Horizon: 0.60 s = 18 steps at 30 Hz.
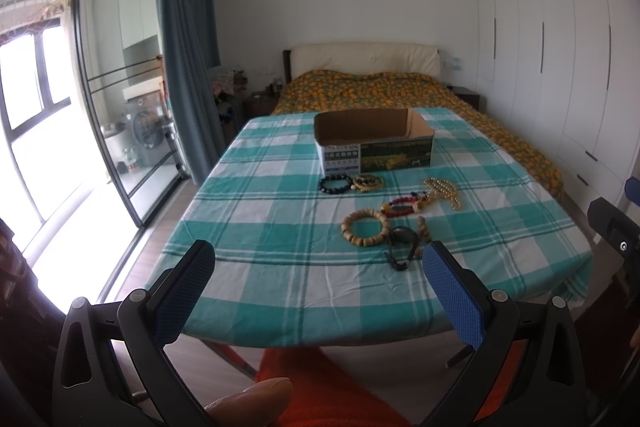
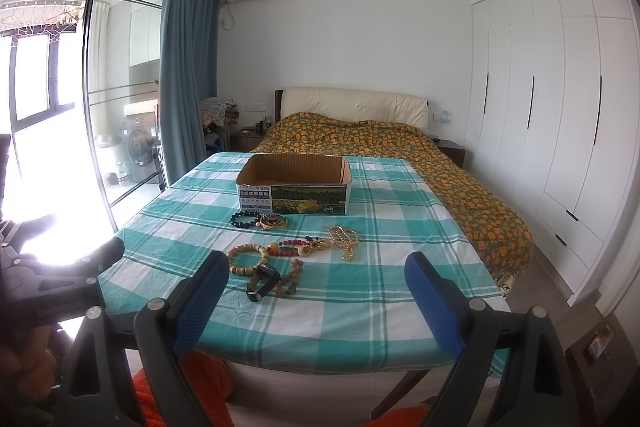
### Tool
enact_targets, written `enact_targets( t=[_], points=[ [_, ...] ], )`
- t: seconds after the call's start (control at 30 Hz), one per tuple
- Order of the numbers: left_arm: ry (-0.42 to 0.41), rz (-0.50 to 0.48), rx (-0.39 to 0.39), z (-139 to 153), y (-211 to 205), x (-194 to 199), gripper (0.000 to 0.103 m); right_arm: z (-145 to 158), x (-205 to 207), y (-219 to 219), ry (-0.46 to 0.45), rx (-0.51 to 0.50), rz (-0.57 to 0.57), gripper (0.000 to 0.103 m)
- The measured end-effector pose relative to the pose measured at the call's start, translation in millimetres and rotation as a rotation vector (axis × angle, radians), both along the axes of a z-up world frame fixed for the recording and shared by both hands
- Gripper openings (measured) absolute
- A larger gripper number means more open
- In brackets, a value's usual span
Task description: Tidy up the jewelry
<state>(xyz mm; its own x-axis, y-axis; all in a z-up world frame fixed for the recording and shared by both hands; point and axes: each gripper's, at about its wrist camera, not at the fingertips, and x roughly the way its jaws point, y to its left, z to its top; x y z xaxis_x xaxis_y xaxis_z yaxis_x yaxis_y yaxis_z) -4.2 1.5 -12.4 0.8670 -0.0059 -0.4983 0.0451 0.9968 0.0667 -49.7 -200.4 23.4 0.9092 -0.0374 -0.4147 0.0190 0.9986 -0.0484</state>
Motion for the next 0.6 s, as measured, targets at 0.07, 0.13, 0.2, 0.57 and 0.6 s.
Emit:
enact_targets(
  t=[0.07,0.13,0.2,0.57,0.6],
  points=[
    [0.004,-0.004,0.0,-5.7,-2.9,2.7,0.103,0.4,0.0,0.0,0.0,0.0,-0.001,0.091],
    [0.004,-0.005,0.002,-6.4,-4.0,1.6,0.103,0.6,-0.8,1.5,0.0,0.002,-0.001,0.091],
    [0.005,-0.005,0.003,-5.4,-3.6,2.3,0.103,1.1,-0.4,1.3,0.0,0.003,-0.004,0.091],
    [0.018,-0.01,0.009,-0.6,-5.6,4.1,0.103,-2.1,0.6,0.5,0.002,0.006,-0.001,0.091],
    [0.021,-0.011,0.01,-0.9,-5.9,4.0,0.103,-1.9,0.7,0.7,0.002,0.005,-0.002,0.091]
  ],
)
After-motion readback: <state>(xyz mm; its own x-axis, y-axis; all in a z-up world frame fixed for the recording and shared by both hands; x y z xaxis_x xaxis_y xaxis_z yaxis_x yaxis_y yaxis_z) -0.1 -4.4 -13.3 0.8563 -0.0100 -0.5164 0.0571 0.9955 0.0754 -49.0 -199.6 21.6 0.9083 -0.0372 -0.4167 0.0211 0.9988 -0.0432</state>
